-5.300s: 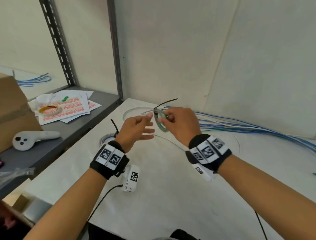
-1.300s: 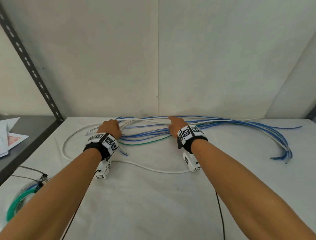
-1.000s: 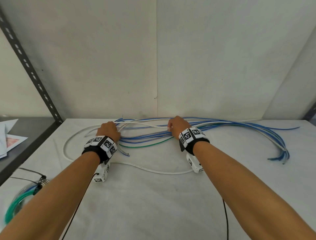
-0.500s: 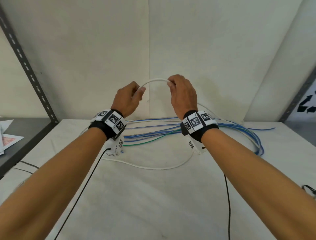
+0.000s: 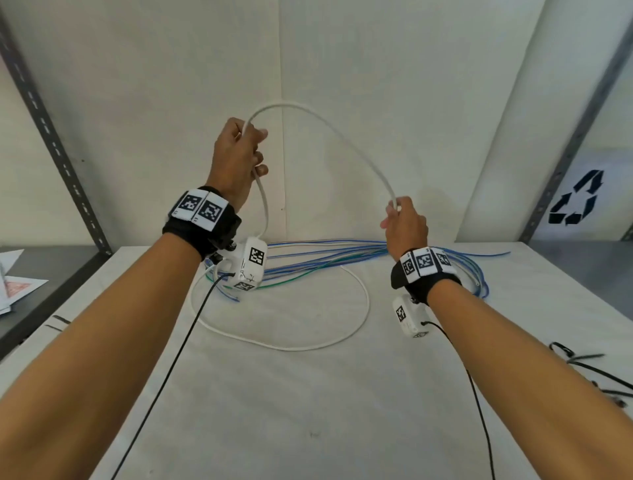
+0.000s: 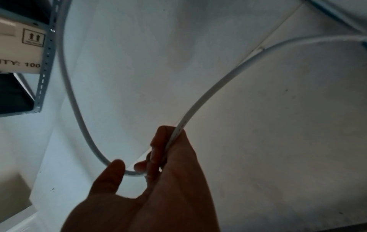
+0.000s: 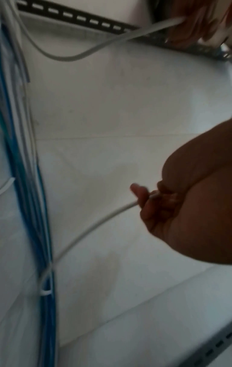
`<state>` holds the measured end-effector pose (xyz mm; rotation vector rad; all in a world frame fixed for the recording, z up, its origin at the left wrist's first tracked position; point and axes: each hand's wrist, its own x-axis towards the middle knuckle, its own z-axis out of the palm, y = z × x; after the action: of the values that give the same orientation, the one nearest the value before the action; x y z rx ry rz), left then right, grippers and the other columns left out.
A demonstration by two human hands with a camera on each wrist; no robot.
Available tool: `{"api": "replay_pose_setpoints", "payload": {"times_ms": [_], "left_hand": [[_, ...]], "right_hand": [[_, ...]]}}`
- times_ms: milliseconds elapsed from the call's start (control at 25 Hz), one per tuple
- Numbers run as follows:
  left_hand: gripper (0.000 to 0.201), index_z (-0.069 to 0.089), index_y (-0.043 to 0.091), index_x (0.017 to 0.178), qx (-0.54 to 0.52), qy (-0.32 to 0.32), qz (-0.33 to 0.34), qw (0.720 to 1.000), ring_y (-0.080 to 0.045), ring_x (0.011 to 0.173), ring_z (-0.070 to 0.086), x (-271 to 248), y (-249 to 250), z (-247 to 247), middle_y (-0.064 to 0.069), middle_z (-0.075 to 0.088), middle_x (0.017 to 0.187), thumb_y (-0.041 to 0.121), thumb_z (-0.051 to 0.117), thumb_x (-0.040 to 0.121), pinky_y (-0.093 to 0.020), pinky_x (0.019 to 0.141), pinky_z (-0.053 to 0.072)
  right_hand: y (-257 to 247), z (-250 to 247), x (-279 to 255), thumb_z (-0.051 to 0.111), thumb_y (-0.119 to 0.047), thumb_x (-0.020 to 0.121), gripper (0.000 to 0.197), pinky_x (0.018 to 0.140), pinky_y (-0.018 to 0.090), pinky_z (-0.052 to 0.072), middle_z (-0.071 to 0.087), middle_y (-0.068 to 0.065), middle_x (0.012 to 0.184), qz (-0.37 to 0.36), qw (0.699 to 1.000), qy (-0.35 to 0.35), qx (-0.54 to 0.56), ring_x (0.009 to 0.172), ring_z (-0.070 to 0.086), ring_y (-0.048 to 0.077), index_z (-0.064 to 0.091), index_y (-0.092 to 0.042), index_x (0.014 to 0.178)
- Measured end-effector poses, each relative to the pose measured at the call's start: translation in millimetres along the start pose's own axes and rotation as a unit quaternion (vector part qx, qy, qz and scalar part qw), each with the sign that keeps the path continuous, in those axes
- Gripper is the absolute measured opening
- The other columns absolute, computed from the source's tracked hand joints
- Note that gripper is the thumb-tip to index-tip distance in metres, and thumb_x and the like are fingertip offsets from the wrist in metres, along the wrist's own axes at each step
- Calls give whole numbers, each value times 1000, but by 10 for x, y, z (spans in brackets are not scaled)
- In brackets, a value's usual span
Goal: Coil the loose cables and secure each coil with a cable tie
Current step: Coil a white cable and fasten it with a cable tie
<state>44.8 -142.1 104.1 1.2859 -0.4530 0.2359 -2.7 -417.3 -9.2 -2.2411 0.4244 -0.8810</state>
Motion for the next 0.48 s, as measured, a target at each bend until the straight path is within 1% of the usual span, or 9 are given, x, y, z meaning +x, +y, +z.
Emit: {"api": "replay_pose_setpoints", "payload": {"times_ms": [80, 160, 240, 280, 320, 360, 400, 440, 480], "left_hand": [[22, 39, 22, 76, 5, 1, -23, 1000, -8, 54, 33, -29, 76, 82, 12, 45, 68, 18, 47, 96, -25, 55, 34], [27, 41, 22, 76, 73, -12, -3, 997, -9, 56, 36, -90, 46, 141, 10, 42, 69, 28, 44, 102, -26, 56, 39], [37, 46, 20, 75, 179, -37, 24, 983, -12, 58, 44, -132, -116, 133, 3, 44, 69, 39, 42, 106, -31, 60, 49], [40, 50, 19, 75, 220, -45, 9, 974, -15, 59, 50, -171, -214, 119, -1, 49, 69, 41, 42, 107, -37, 64, 55], [41, 56, 17, 77, 244, -56, -25, 968, -19, 62, 56, -207, -333, 105, -4, 55, 70, 42, 42, 106, -44, 72, 59], [40, 62, 14, 83, 270, -64, -56, 959, -23, 69, 62, -264, -452, 91, -7, 61, 76, 42, 43, 106, -48, 82, 58], [37, 65, 11, 94, 321, -57, -64, 943, -27, 83, 65, -338, -563, 90, -10, 66, 90, 41, 46, 105, -47, 91, 54], [37, 64, 8, 105, 383, -29, -48, 922, -29, 95, 65, -414, -668, 98, -12, 66, 104, 41, 49, 103, -42, 94, 50], [40, 63, 7, 106, 423, 8, -29, 906, -31, 100, 64, -497, -737, 116, -13, 64, 109, 44, 52, 101, -39, 91, 49]], "right_hand": [[-230, -130, 19, 40, -27, 106, 21, 69, 33, 45, 70, 1, 72, -32, 994, 69, 83, 74, 64, 26, 56, -13, 110], [-446, -282, 48, 38, -29, 107, 25, 67, 29, 42, 63, -6, 60, -48, 983, 109, 137, 66, 60, 18, 56, -12, 107], [-576, -377, 88, 37, -22, 106, 22, 68, 28, 42, 60, -7, 56, -39, 973, 120, 194, 62, 58, 13, 57, -13, 103], [-601, -393, 100, 37, -19, 105, 21, 69, 28, 43, 59, -7, 56, -31, 969, 116, 215, 60, 57, 12, 57, -15, 102], [-602, -388, 107, 37, -18, 105, 21, 71, 30, 45, 59, -6, 55, -22, 967, 108, 231, 59, 56, 11, 57, -15, 101], [-585, -366, 107, 37, -17, 104, 21, 72, 32, 45, 60, -5, 55, -11, 965, 97, 245, 57, 55, 12, 57, -15, 100], [-556, -341, 102, 37, -17, 104, 21, 71, 34, 45, 60, -4, 55, -1, 962, 85, 259, 56, 54, 12, 57, -15, 98], [-522, -318, 97, 37, -18, 104, 21, 69, 35, 44, 61, -4, 55, 12, 959, 76, 273, 54, 52, 12, 57, -16, 97], [-486, -307, 84, 37, -18, 104, 21, 66, 34, 42, 61, -1, 57, 26, 954, 70, 291, 51, 51, 11, 56, -15, 97]]}}
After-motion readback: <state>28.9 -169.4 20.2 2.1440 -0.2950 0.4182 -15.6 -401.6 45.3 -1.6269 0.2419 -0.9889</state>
